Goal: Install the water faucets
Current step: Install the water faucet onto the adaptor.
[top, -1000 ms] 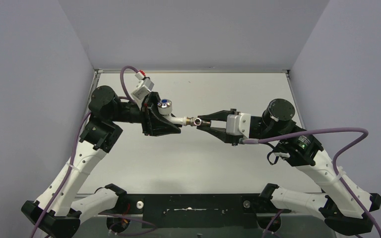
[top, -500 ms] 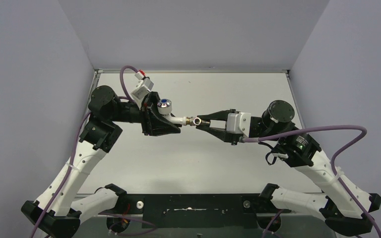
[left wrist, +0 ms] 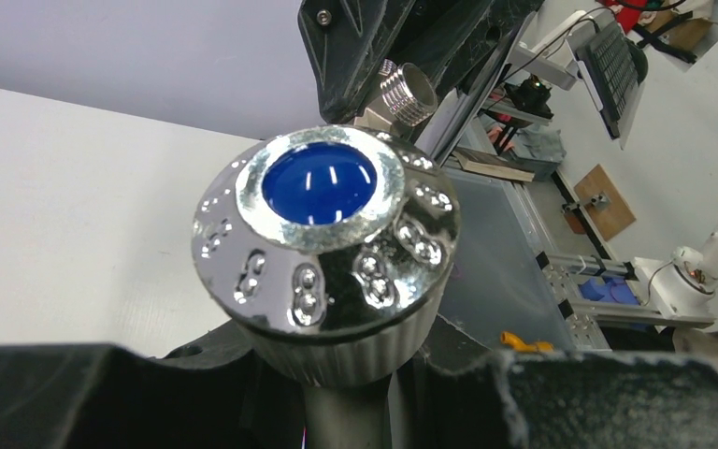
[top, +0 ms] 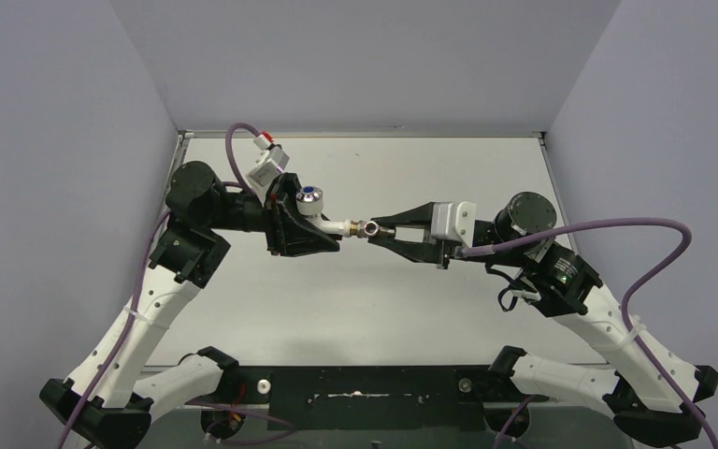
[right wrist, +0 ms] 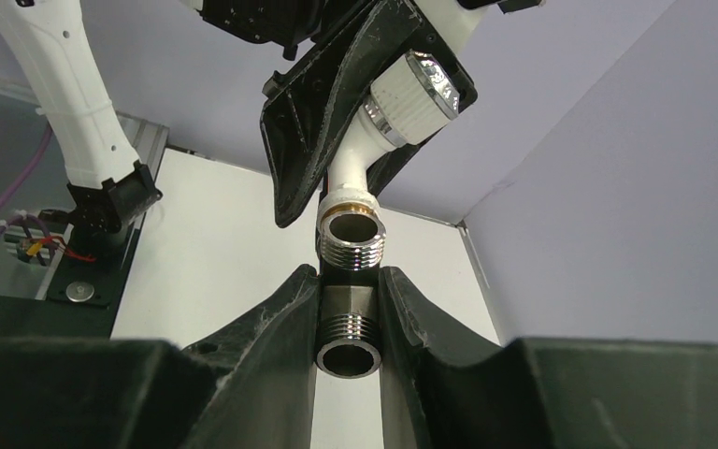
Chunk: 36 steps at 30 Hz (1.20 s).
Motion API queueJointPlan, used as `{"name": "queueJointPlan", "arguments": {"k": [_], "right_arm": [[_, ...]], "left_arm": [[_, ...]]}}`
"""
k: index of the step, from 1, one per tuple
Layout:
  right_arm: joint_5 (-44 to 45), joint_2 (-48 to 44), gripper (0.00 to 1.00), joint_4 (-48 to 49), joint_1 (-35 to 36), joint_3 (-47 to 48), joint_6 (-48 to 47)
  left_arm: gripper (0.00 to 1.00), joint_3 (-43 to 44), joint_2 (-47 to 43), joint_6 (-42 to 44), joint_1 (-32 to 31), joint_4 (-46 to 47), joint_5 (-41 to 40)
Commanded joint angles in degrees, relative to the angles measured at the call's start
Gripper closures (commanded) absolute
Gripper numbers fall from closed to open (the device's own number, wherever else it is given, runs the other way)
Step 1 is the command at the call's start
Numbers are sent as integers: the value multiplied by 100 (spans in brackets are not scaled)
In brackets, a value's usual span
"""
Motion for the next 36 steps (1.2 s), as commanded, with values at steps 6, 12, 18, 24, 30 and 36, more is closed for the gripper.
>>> {"name": "queueJointPlan", "arguments": {"k": [6, 12, 18, 24, 30, 36], "right_arm": [[160, 173, 100, 640, 73, 12, 936], [407, 61, 100, 824, 83, -246, 1243], [652, -49, 100, 1132, 86, -546, 1342], [828, -180, 100, 1290, 164, -776, 482], [936, -122, 100, 975, 302, -640, -839], [1046, -224, 100, 855, 431, -741, -1966]], "left_arm": [[100, 253, -37, 109, -53, 320, 61], [100, 265, -51, 126, -53, 362, -19], [100, 274, -52, 41, -53, 456, -57], [100, 226, -15, -186, -53, 670, -36], [100, 189, 1, -292, -53, 750, 0], [100, 186, -38, -329, -53, 760, 20]]}}
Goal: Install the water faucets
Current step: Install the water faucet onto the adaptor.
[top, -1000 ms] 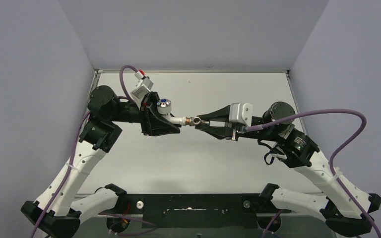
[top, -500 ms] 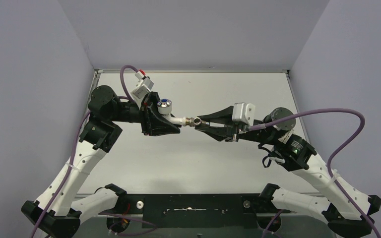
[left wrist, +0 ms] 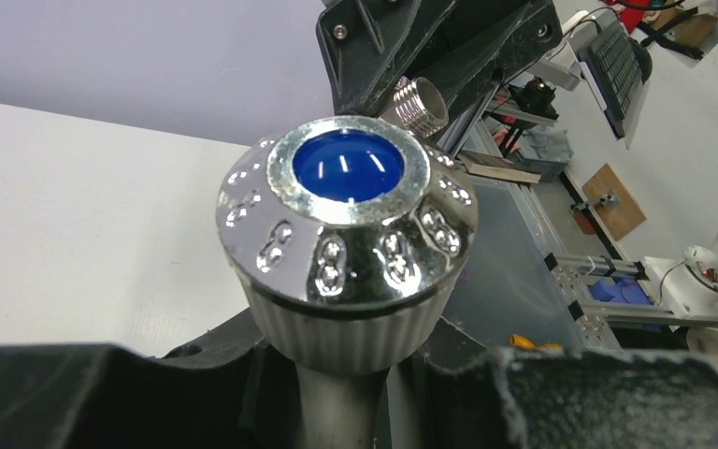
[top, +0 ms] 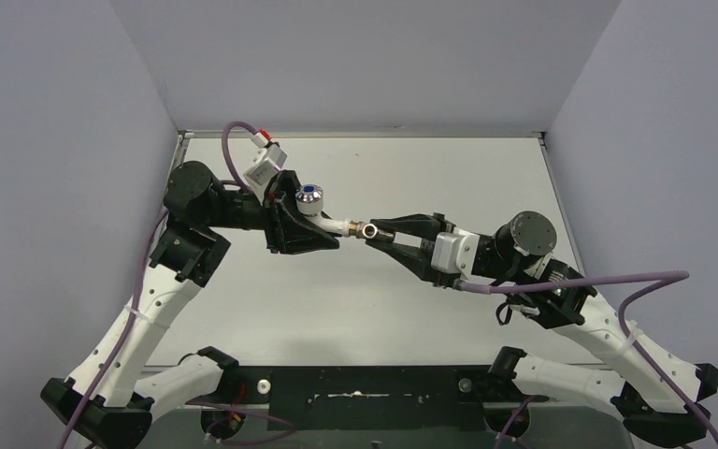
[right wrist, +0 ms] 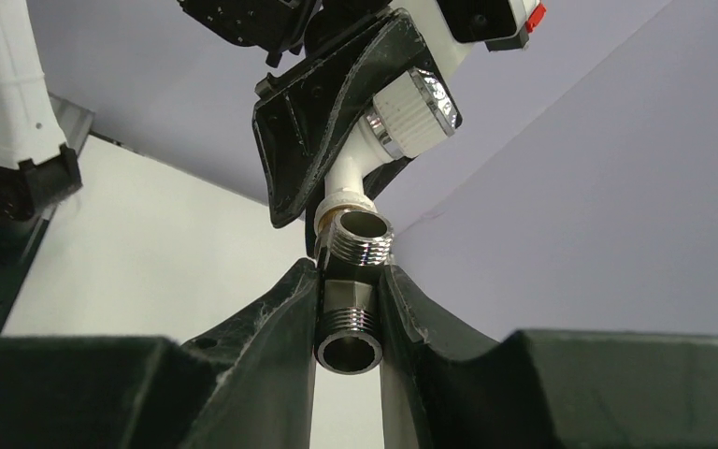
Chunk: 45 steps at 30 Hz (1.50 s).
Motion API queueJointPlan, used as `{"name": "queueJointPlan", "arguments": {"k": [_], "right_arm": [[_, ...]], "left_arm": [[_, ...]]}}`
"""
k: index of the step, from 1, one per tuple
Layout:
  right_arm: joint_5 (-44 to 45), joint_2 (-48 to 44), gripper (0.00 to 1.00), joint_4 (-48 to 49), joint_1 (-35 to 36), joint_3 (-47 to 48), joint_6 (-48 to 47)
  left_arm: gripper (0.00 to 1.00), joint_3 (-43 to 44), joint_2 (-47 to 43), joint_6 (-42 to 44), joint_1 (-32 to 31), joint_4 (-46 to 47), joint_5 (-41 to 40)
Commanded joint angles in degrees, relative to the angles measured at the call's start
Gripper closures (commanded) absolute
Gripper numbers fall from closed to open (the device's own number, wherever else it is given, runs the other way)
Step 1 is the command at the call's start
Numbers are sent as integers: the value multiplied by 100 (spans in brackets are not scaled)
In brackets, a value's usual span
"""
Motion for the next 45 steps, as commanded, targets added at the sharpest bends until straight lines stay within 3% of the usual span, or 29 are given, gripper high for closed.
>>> {"name": "queueJointPlan", "arguments": {"k": [1, 12, 23, 35, 45], "right_arm": [[502, 59, 100, 59, 91, -117, -1363], [674, -84, 100, 515, 171, -388, -2347], [1171, 20, 100, 198, 291, -209, -3405], [1389, 5, 100, 132, 476, -56, -3885], [2146, 105, 100, -15, 996, 11, -4516]], "left_arm": [[100, 180, -66, -231, -95, 498, -18], [100, 136, -40, -356, -104, 593, 61], [100, 66, -16, -657, -113, 690, -26], [100, 117, 30, -730, -113, 537, -147], [100, 190, 92, -708, -113, 402, -265]]}}
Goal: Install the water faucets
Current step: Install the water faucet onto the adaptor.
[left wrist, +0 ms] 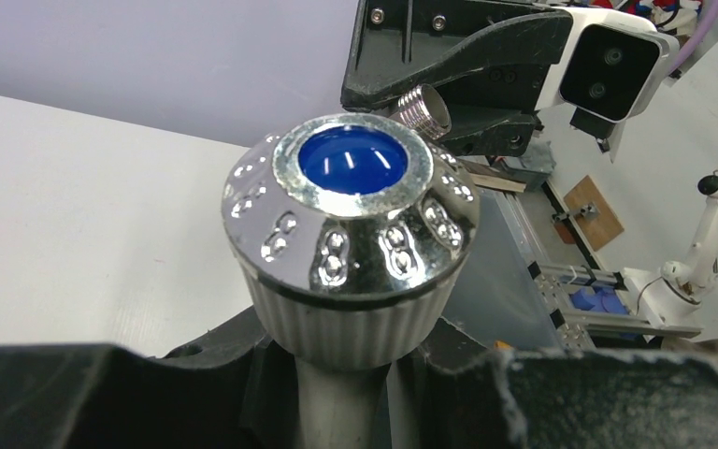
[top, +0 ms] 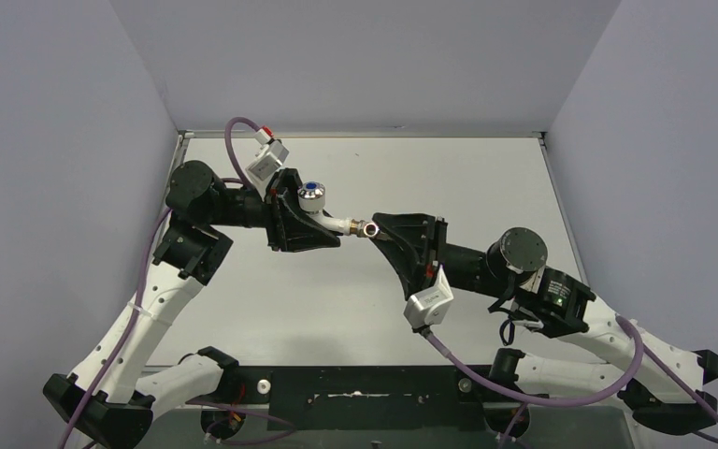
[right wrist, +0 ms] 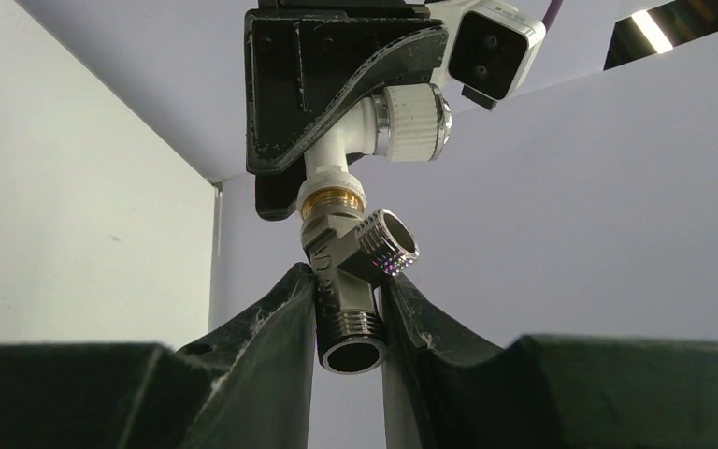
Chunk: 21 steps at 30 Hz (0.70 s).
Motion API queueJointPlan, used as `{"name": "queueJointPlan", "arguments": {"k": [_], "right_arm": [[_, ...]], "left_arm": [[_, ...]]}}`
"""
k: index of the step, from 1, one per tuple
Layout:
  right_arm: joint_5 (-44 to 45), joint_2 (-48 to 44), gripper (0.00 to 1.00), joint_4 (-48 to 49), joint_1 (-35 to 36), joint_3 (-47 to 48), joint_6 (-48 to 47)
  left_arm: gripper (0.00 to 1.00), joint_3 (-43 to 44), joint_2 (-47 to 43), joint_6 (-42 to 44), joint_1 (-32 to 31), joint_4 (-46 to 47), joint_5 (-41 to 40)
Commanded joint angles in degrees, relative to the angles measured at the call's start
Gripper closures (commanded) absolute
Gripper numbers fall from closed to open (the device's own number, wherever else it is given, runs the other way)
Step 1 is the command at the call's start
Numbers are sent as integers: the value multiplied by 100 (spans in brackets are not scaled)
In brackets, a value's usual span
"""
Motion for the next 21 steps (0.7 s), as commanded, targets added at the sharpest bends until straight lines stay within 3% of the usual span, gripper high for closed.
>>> {"name": "queueJointPlan", "arguments": {"k": [1, 7, 14, 21], "right_arm": [[893, 260, 100, 430, 184, 156, -624], [807, 260, 100, 488, 211, 213, 37], [842, 547, 100, -232, 199, 982, 1921], [881, 353, 100, -93, 185, 716, 2504]], "left_arm": [[100, 257, 11, -284, -115, 91, -262], [100, 281, 11, -200, -115, 88, -163], [100, 290, -18, -37, -115, 86, -68], [100, 325, -75, 221, -108, -146, -166]]}}
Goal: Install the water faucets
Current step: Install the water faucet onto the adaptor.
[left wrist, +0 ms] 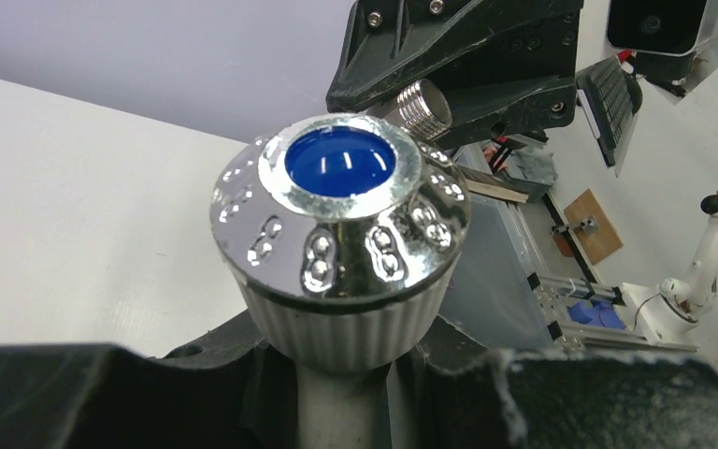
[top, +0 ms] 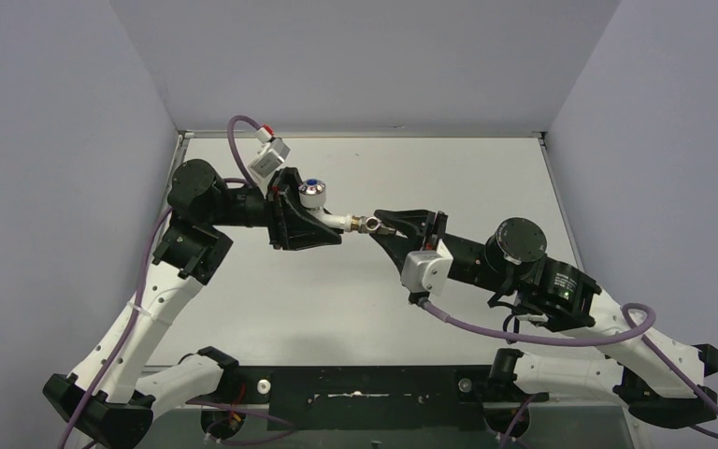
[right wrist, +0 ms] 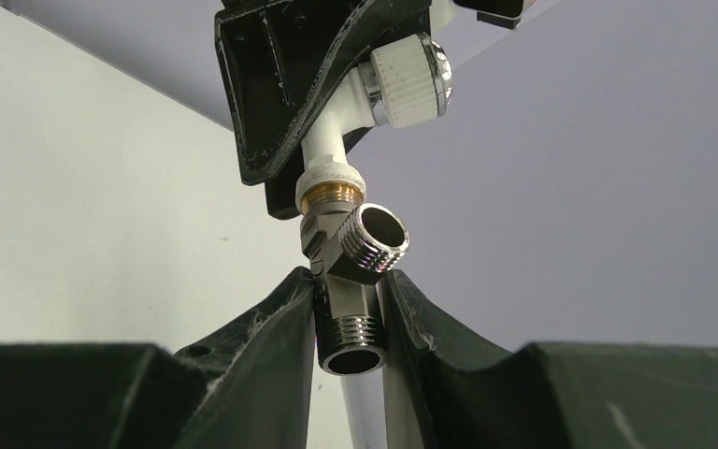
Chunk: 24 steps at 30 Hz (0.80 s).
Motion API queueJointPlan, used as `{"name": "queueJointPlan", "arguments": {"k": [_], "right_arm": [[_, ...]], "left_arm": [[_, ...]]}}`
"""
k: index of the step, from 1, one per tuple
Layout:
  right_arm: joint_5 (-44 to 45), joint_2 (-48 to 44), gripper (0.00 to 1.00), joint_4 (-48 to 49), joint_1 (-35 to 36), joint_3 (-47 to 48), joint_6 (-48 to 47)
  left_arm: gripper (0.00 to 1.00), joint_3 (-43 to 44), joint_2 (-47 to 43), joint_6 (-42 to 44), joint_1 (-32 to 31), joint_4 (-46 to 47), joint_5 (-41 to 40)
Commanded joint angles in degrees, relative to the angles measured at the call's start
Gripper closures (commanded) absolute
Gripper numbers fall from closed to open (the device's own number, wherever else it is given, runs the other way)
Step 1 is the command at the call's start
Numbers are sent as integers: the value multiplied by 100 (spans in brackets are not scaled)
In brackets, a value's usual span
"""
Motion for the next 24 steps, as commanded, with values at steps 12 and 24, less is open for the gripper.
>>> {"name": "queueJointPlan", "arguments": {"k": [12, 24], "right_arm": [[-494, -60, 100, 561, -558, 140, 2131], [-1556, -142, 100, 844, -1199, -163, 3342]], "left_arm": [[100, 468, -142, 902, -106, -761, -234], [100, 617, -214, 1322, -93, -1149, -297]]}}
